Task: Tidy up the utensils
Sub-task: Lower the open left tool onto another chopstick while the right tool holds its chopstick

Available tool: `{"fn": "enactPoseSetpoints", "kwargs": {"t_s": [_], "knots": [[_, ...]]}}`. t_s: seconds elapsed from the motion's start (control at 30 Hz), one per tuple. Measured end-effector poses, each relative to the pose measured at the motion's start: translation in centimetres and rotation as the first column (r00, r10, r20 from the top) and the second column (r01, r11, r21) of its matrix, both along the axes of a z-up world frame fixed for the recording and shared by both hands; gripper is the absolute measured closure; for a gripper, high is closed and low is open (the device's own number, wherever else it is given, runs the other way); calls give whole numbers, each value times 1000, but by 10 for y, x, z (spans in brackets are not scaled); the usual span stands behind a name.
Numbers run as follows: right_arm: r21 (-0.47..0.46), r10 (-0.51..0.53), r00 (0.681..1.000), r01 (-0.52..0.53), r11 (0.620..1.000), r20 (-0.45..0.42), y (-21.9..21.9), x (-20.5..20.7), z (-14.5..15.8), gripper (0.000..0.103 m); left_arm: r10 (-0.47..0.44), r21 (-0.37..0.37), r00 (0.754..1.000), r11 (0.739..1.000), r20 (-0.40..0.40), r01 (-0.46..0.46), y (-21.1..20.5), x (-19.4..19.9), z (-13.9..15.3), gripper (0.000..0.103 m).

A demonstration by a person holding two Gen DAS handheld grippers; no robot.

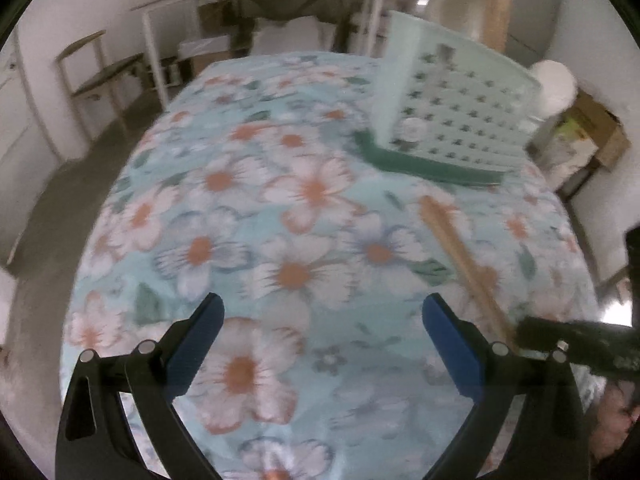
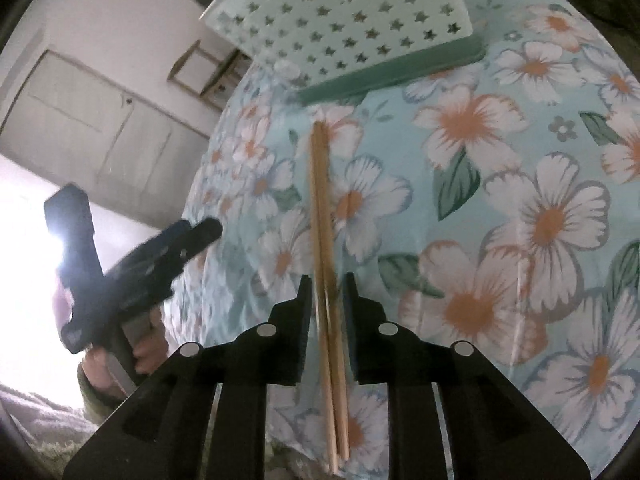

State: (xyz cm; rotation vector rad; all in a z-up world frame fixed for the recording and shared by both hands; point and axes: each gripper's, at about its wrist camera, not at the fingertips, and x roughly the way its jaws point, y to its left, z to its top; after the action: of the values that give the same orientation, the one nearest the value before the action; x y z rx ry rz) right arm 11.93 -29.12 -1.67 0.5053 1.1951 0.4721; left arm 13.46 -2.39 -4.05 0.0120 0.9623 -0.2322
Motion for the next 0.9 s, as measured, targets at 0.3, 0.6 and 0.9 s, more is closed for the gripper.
{"fn": "enactPoseSetpoints", "kwargs": {"t_s": [0.3, 0.6, 0.9], "knots": [[36, -3, 1000, 3, 999, 10, 10, 12, -3, 91, -82, -110, 997, 990, 11, 83, -17, 0, 4, 6], [64, -29, 1000, 29, 998, -4, 13, 18, -14, 98, -122, -307, 990, 947, -76, 93, -17, 9, -5, 46], [-18, -130, 991, 131, 991, 33, -25, 5, -3, 99, -206, -315, 964, 938, -166, 146, -53, 23, -24, 73]]}}
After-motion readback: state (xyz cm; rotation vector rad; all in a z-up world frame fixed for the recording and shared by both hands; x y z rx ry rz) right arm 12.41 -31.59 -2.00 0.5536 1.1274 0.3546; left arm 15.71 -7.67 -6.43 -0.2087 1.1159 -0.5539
